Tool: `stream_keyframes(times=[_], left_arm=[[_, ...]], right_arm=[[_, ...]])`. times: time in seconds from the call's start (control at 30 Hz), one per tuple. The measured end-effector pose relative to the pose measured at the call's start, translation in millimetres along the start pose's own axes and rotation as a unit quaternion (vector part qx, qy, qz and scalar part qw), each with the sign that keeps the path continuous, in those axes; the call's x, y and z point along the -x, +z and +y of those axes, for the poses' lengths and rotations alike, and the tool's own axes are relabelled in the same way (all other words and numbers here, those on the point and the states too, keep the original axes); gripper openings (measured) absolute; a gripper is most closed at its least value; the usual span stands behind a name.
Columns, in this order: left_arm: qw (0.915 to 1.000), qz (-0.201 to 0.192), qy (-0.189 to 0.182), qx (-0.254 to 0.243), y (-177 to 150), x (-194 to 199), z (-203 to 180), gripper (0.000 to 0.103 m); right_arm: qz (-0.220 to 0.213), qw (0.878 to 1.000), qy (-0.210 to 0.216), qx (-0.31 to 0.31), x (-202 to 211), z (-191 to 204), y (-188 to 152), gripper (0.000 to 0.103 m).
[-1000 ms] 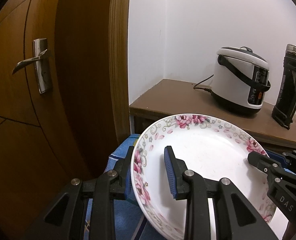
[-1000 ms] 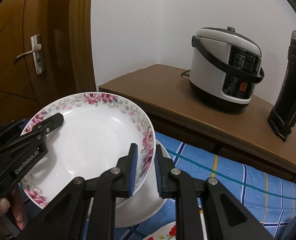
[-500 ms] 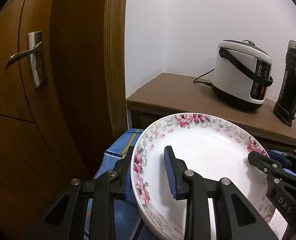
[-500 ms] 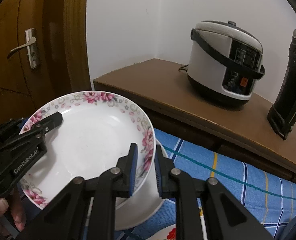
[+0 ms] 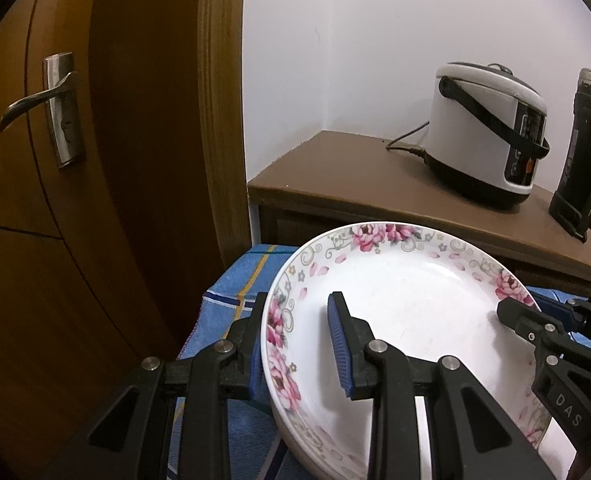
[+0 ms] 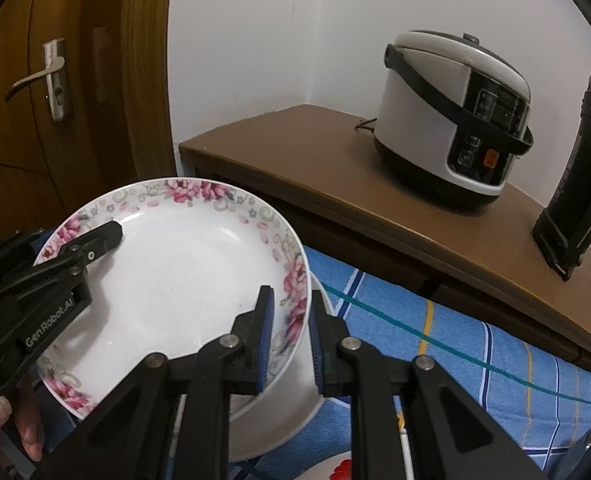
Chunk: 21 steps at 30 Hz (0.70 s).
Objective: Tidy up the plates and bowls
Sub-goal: 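Lower the pink-floral plate onto the plain white plate with both tools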
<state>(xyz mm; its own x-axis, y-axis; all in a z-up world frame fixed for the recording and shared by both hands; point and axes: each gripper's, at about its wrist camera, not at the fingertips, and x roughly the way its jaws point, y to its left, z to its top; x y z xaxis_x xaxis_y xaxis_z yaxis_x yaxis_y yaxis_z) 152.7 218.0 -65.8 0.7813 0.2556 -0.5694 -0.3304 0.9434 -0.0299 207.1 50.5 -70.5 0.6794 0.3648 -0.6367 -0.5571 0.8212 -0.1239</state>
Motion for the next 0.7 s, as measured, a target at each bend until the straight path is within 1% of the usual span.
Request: stream_keyframes(times=[0.7], left_arm=[[0.9989, 0.042, -0.017, -0.015, -5.2, -21.0, -3.0, 0.031]], right_arm=[[0.035, 0.999, -0.021, 0.017, -13.7, 4.4, -0.6, 0.017]])
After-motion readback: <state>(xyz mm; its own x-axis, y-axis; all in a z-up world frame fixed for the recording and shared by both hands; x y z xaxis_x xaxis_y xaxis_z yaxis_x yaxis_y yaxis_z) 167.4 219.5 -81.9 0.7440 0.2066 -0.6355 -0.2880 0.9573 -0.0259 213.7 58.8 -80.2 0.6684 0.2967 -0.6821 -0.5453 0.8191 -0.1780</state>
